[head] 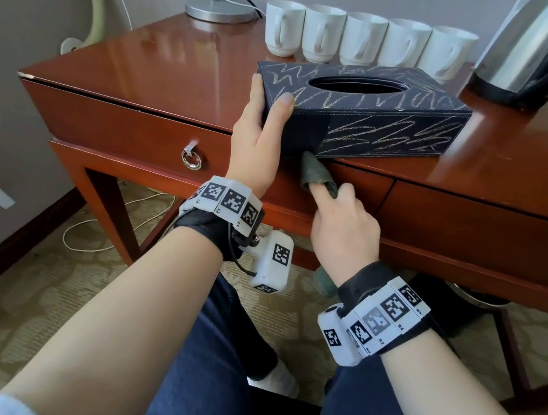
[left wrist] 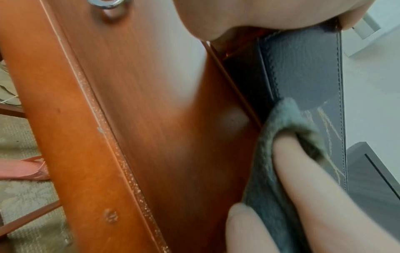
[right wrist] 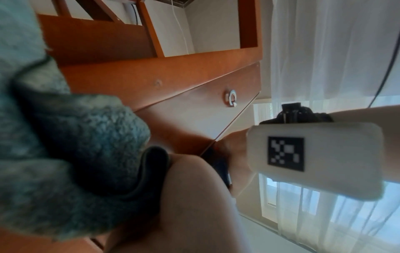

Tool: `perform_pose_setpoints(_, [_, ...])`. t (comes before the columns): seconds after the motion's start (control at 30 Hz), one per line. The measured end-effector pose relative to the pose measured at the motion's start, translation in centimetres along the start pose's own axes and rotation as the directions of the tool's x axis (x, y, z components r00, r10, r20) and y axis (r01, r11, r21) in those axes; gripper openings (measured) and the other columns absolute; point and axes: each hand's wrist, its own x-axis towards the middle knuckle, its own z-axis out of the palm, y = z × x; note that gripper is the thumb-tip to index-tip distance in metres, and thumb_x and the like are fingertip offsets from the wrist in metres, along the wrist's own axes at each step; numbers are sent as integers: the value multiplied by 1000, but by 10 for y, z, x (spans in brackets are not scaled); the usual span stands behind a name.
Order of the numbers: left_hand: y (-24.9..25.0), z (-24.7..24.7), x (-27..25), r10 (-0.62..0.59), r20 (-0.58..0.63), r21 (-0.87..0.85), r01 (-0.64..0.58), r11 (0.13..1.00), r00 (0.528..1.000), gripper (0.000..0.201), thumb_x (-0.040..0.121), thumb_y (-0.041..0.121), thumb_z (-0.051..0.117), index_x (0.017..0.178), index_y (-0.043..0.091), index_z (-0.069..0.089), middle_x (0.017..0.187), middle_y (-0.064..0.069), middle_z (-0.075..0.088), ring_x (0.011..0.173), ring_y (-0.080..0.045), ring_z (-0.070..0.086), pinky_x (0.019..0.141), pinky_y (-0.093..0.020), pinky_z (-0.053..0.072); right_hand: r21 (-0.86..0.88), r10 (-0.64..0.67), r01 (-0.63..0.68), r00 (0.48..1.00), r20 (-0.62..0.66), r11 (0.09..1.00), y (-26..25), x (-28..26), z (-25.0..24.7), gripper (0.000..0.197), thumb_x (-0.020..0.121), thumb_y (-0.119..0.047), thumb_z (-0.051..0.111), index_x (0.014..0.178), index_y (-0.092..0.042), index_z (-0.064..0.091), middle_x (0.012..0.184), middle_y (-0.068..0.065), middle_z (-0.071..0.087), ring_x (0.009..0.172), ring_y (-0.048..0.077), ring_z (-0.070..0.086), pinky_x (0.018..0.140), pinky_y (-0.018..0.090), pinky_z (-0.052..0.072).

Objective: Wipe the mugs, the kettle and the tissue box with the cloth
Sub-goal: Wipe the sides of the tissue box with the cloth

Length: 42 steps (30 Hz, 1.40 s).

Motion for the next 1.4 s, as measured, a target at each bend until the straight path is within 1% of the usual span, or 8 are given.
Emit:
perform_pose_setpoints(0.37, [2, -2, -1, 10, 24, 2, -10, 1000, 1000, 81, 89, 49, 48, 155, 10, 25, 152, -3, 43, 139, -9, 40, 118, -32, 31, 98, -1, 3, 1000, -21, 995, -6, -3, 5, 43, 73, 0, 67, 113, -14, 65, 74, 14, 48, 47, 30, 50, 44, 24, 24])
perform_pose_setpoints(0.5, [-1, -1, 1, 19, 16, 7, -19, 1000, 1000, 76, 91, 44, 45, 155, 8, 24, 155, -3, 40, 142, -8, 35, 118, -25, 28, 75, 55, -52, 998, -42, 996, 3, -5, 3, 42, 73, 1, 68, 112, -14, 66, 75, 14, 48, 48, 30, 49, 45, 24, 24])
perform_pose_setpoints(0.6, [-1, -1, 1, 4, 13, 20, -4, 1000, 1000, 77, 90, 45, 45, 155, 10, 25, 156, -2, 37, 142, -6, 33, 108, -8, 28, 135, 58, -48, 996, -71, 990, 1, -5, 4, 41, 78, 1, 64, 117, -12, 63, 77, 16, 50, 50, 31, 50, 45, 25, 27])
perform_pose_setpoints(0.73, [-3, -3, 2, 18, 32, 13, -18, 1000, 999, 75, 91, 44, 46, 155, 9, 26, 154, -3, 41, 139, -6, 38, 111, -14, 32, 189, 11, 0, 998, -58, 982, -4, -5, 7, 41, 80, 1, 60, 119, -12, 62, 79, 15, 50, 51, 32, 51, 45, 26, 29])
perform_pose_setpoints(0.83, [-4, -4, 3, 15, 39, 20, -16, 1000, 999, 71, 94, 40, 44, 155, 8, 25, 154, -2, 41, 134, 1, 37, 98, 0, 31, 181, 23, -10, 997, -67, 983, -1, -8, 8, 38, 78, 1, 62, 114, -11, 65, 75, 14, 49, 50, 32, 52, 46, 25, 26])
perform_pose_setpoints(1.03, [-2, -2, 4, 11, 35, 12, -11, 1000, 999, 75, 90, 45, 44, 154, 8, 29, 155, -3, 40, 141, -8, 36, 114, -17, 30, 419, 174, -93, 972, -157, 903, 4, -10, -3, 35, 90, -8, 48, 124, -9, 58, 91, 12, 59, 71, 30, 55, 60, 28, 33])
perform_pose_setpoints(1.2, [-7, -4, 5, -1, 25, 43, 0, 999, 1000, 55, 104, 26, 43, 153, 6, 29, 152, 0, 42, 126, 7, 35, 88, 6, 28, 483, 146, -87, 986, -86, 872, -6, -9, -10, 34, 99, -14, 44, 132, -10, 48, 111, 12, 53, 83, 30, 54, 63, 33, 39])
perform_pose_setpoints(1.4, [-6, -9, 8, -1, 86, 66, -5, 998, 996, 58, 103, 31, 43, 153, 6, 30, 154, 0, 38, 130, 7, 33, 90, 6, 27, 433, 107, -99, 994, 6, 896, -12, -9, -3, 35, 97, -11, 41, 133, -13, 47, 111, 15, 47, 76, 32, 49, 61, 35, 36])
